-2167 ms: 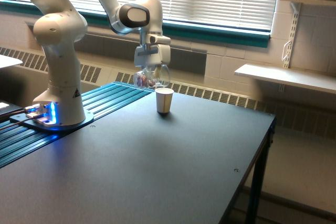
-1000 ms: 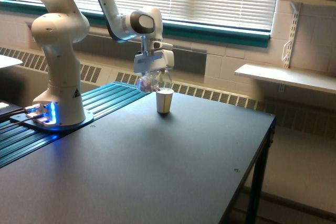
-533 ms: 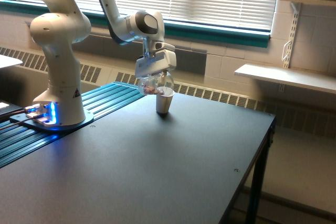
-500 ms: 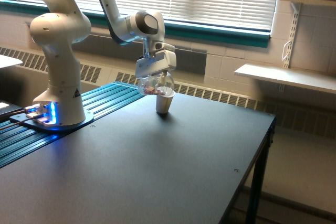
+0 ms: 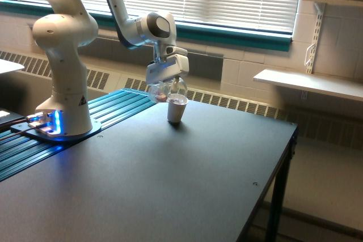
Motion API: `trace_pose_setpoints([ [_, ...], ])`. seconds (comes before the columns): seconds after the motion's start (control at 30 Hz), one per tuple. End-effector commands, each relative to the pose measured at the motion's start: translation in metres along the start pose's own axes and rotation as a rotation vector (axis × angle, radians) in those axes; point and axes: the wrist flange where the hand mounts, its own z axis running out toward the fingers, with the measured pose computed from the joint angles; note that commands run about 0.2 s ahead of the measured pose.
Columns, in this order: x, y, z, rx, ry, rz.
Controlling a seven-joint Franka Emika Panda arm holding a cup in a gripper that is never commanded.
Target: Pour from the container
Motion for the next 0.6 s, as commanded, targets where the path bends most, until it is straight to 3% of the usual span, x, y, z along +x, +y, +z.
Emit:
trace_pose_setpoints([
  [0.03,-0.011,-0.016,-0.011,0.013,0.033,-0.018],
  [0.2,-0.02,-0.022,-0.015,0.013,0.048,-0.042],
  [0.6,-0.025,-0.018,-0.014,0.009,0.018,-0.031],
])
